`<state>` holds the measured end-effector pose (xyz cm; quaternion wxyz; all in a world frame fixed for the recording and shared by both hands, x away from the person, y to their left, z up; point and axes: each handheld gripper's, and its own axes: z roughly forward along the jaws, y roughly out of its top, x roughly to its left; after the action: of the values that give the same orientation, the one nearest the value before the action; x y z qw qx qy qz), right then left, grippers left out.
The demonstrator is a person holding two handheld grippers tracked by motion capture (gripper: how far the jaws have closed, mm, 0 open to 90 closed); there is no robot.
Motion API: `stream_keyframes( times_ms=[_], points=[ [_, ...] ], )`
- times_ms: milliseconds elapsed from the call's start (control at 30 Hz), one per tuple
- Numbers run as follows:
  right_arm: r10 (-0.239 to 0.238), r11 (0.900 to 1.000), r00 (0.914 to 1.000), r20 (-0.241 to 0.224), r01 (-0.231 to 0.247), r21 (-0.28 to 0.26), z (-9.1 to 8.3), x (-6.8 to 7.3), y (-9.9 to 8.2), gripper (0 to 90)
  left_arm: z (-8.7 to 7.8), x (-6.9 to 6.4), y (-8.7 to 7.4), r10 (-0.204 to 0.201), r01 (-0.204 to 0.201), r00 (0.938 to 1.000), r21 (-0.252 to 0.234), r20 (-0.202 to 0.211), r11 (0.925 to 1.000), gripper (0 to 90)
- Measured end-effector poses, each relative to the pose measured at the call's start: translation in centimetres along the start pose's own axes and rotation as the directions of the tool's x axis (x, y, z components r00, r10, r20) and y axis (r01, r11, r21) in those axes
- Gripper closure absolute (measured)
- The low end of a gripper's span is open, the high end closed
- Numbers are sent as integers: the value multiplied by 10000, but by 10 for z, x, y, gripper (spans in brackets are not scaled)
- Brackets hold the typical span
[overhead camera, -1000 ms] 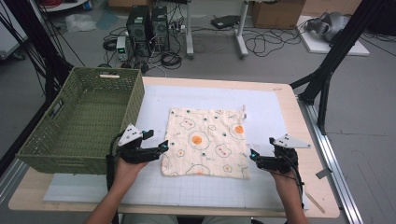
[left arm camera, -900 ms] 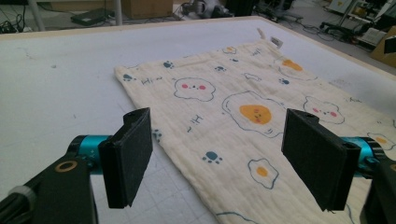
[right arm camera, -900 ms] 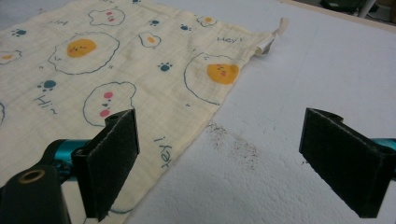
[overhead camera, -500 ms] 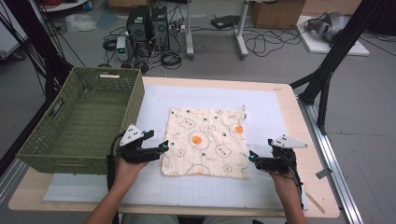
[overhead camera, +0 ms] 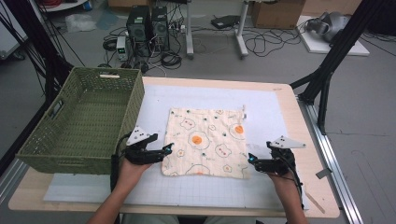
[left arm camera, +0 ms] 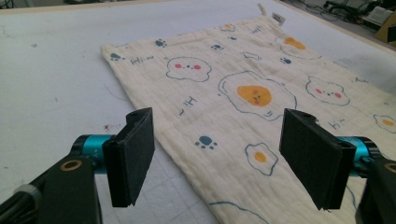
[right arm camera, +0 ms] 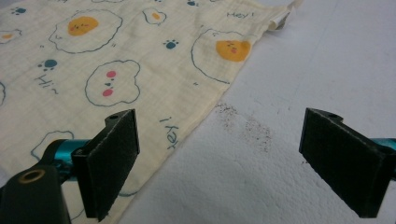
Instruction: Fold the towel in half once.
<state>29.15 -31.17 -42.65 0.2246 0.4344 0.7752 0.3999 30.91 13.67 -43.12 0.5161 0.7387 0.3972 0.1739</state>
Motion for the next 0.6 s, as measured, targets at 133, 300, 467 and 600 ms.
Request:
stream_keyframes(
  times_ms=[133,300,467,600],
  points=[
    [-28,9999,9999,-103,29,113,1,1,0,115,3,1,-2,-32,30,10000,292,90,9996,297],
    [265,9995,9995,-180,-262,161,3,3,0,158,6,1,-3,5,-4,10000,451,-14,9990,313],
    [301,9983,9984,-472,-277,513,8,7,-1,280,14,0,-5,46,-40,10000,912,-63,9958,319],
    [454,9946,9975,-550,-400,957,14,8,-2,420,20,-2,-7,185,-128,9991,1418,-385,9898,326]
  ],
)
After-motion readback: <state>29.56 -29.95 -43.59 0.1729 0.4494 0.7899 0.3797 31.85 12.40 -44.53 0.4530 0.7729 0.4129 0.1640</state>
